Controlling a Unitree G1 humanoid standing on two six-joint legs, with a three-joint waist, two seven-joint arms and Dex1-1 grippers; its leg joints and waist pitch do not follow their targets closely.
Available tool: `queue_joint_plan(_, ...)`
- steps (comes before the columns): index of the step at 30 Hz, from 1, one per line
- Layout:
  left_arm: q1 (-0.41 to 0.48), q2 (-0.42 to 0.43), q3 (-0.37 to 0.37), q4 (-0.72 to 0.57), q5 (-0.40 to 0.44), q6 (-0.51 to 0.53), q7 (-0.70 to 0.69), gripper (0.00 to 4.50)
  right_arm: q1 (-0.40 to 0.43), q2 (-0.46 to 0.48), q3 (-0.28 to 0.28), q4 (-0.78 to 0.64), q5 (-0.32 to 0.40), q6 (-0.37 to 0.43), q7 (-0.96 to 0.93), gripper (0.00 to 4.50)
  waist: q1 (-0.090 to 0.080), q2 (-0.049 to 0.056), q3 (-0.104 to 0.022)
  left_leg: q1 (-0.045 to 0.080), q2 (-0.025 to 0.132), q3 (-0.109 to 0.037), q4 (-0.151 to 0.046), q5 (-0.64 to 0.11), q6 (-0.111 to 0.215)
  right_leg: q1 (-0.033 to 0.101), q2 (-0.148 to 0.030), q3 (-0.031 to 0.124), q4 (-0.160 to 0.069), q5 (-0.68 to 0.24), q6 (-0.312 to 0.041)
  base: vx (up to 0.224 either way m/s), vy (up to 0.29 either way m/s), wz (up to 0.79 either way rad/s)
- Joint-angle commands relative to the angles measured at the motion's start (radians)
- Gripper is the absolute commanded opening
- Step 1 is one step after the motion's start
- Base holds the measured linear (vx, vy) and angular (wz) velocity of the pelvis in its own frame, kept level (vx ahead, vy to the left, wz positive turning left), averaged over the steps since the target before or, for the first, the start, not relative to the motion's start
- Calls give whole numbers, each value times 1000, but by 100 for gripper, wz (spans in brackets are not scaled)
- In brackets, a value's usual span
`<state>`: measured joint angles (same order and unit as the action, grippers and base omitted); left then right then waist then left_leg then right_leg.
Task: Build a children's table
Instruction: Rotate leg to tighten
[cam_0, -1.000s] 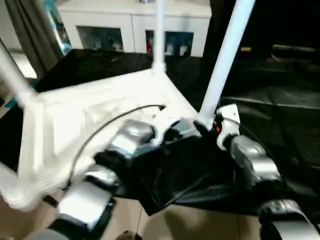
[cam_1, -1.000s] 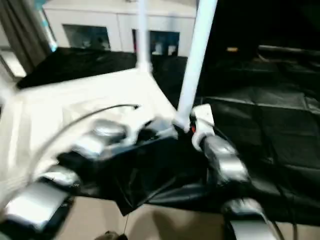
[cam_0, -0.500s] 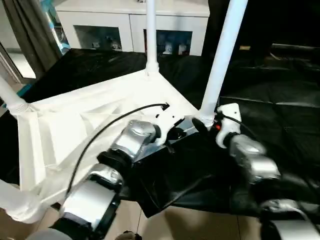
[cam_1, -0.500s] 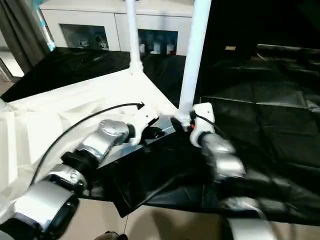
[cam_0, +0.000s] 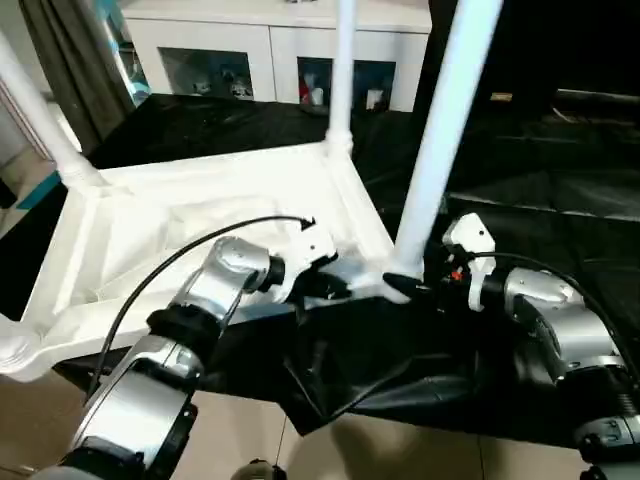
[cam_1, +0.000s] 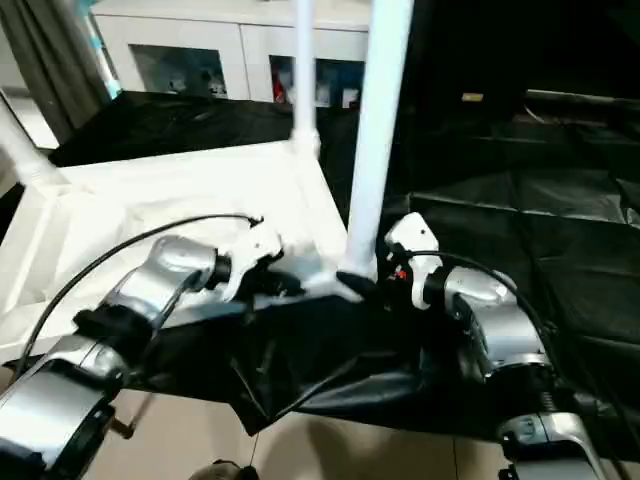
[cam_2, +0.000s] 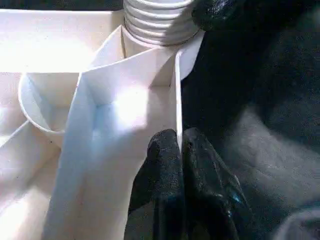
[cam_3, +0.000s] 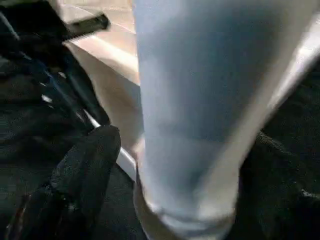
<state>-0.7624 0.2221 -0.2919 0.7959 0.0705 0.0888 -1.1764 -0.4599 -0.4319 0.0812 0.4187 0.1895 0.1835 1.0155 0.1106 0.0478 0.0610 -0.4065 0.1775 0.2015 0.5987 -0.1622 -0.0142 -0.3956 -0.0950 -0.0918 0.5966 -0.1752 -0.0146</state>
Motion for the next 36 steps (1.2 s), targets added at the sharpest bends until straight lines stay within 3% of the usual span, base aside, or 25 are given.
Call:
queue_joint_plan(1, -2, 0, -16, -51, -29, -6, -47, 0, 14, -7, 15, -31, 15, 24, 40, 388, -2, -14, -81, 35, 66, -29, -67, -205, 72, 44, -75, 50, -64, -187, -237, 0, 0, 0)
queue_joint_plan(6, 14, 9, -17, -59, -19, -7, -53, 0, 14, -14, 33, -16, -6, 27, 59, 362, -1, -18, -81, 35, 65, -28, -67, -198, 67, 43, -74, 50, -64, -186, -232, 0, 0, 0)
queue_joint_plan(13, 20, 3, -15, -67, -18, 1, -44, 0, 13, -21, 60, -2, -36, 15, 47, 287, -1, -17, -81, 34, 64, -28, -65, -184, 72, 43, -74, 50, -64, -190, -227, 0, 0, 0)
queue_joint_plan(20, 13, -8, -7, -50, -4, 10, 7, 0, 24, -3, 53, 8, -41, 19, 13, 256, -1, -17, -79, 37, 64, -29, -66, -207, 63, 41, -75, 50, -70, -231, -217, 0, 0, 0)
queue_joint_plan(21, 3, -20, 1, -37, -1, 23, 43, 0, 30, 20, 35, 20, -36, 22, -31, 254, -2, -12, -78, 38, 64, -29, -67, -216, 57, 39, -75, 51, -71, -244, -214, 0, 0, 0)
queue_joint_plan(25, -42, -71, 34, 30, 11, 66, 198, 0, 19, 118, -46, 104, -24, 31, -253, 252, -13, -15, -74, 43, 61, -33, -73, -277, 21, 37, -77, 50, -84, -327, -198, 0, 0, 0)
queue_joint_plan(26, -56, -87, 44, 52, 15, 73, 247, 0, 15, 141, -62, 124, -27, 31, -308, 252, -17, -12, -72, 47, 61, -34, -75, -304, 6, 31, -76, 49, -88, -356, -193, 0, 0, 0)
queue_joint_plan(27, -65, -96, 50, 67, 18, 76, 279, 0, 12, 155, -71, 137, -31, 30, -340, 252, -21, -14, -71, 49, 60, -38, -77, -322, -7, 35, -76, 47, -91, -377, -182, 0, 0, 0)
queue_joint_plan(30, -110, -156, 89, 132, 13, 109, 441, 0, -11, 238, -126, 196, -23, 37, -513, 252, -31, -12, -70, 56, 59, -38, -79, -364, -19, 30, -75, 47, -97, -387, -181, 0, 0, 0)
queue_joint_plan(32, -150, -221, 111, 180, 4, 126, 556, 0, -61, 333, -174, 257, -9, 59, -689, 252, -40, -9, -68, 48, 56, -41, -81, -378, -24, 32, -77, 46, -99, -409, -175, 0, 0, 0)
queue_joint_plan(33, -158, -237, 112, 188, 2, 128, 570, 0, -73, 352, -164, 267, -15, 56, -696, 252, -43, -5, -70, 53, 55, -45, -82, -392, -34, 31, -76, 43, -100, -423, -165, 0, 0, 0)
queue_joint_plan(34, -166, -254, 104, 195, 7, 116, 572, 0, -88, 373, -138, 274, -34, 41, -687, 252, -43, -8, -68, 58, 52, -42, -80, -406, -32, 27, -75, 43, -109, -431, -157, 0, 0, 0)
queue_joint_plan(36, -171, -263, 99, 202, 11, 105, 572, 0, -97, 384, -125, 280, -48, 30, -684, 252, -42, -8, -68, 54, 51, -41, -79, -401, -22, 30, -78, 45, -109, -428, -154, 0, 0, 0)
